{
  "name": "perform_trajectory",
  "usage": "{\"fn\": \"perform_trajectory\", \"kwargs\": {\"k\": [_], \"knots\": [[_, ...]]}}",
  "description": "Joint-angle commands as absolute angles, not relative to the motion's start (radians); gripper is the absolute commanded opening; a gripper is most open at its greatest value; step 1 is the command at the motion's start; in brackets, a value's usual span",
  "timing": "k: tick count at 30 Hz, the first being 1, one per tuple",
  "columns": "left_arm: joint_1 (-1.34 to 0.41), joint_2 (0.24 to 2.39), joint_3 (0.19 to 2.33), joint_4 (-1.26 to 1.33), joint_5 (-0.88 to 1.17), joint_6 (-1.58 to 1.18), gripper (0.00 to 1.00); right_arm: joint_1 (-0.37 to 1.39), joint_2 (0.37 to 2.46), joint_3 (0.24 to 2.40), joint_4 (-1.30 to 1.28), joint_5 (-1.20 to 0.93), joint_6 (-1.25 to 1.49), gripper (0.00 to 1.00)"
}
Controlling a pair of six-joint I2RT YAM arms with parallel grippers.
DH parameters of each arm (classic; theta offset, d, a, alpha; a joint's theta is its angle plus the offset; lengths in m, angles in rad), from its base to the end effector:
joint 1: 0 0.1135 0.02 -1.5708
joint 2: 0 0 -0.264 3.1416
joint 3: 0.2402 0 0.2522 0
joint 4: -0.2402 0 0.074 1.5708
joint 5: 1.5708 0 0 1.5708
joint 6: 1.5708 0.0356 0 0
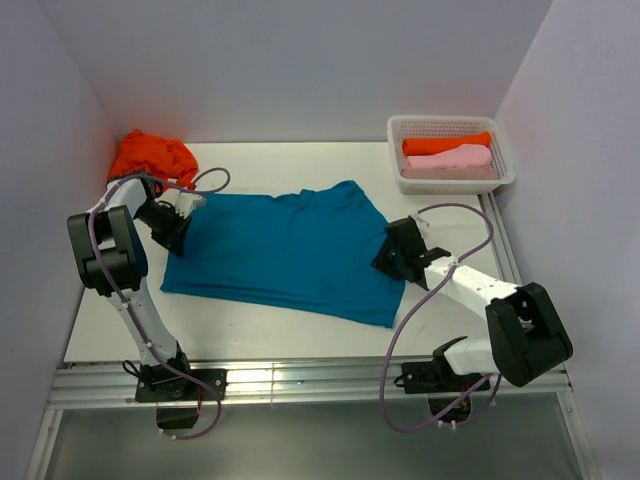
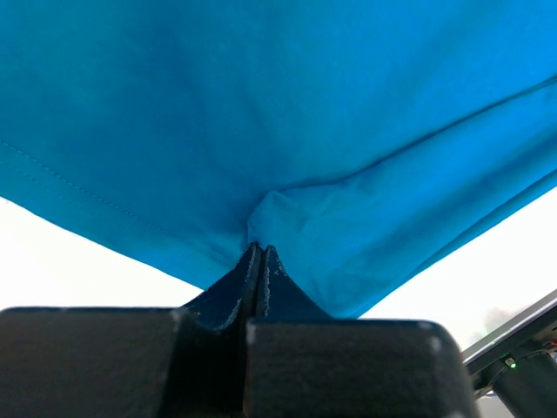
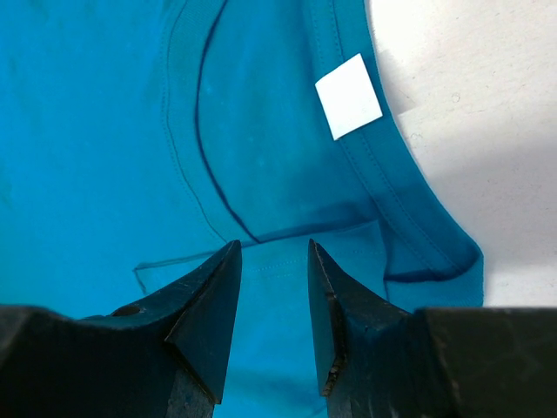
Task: Roll the t-shirts
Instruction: Fold the tshirt
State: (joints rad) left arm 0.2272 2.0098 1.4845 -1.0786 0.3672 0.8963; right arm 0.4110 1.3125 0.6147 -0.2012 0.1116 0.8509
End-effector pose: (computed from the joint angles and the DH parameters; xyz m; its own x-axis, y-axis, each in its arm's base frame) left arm 0.3640 0.0710 0.1744 -0.7814 0.5675 -0.2596 0.6220 0.7420 -0.2499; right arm 0.2279 0.0950 0.1717 -0.7238 0.4996 -0.4759 0.3196 0.8540 0.4105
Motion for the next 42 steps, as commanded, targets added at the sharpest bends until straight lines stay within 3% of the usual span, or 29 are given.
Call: {"fn": "perform_trajectory", "kwargs": {"k": [1,24,42], "knots": [[0.222,1.971,1.517,-1.098,0.407,0.902,0.00,0.399,1.299,0.607,-0.183,0.124,0.851,0.43],[0.268,1.898,1.548,-0.979,0.344,0.720,0.00,0.416,1.408,0.747,-0.258,0.138,0.795,0.45],[0.265,1.905,1.534,-1.002,0.367,0.724,0.00,0.417,1.451,0.718,-0.337,0.209,0.814,0.47]]}}
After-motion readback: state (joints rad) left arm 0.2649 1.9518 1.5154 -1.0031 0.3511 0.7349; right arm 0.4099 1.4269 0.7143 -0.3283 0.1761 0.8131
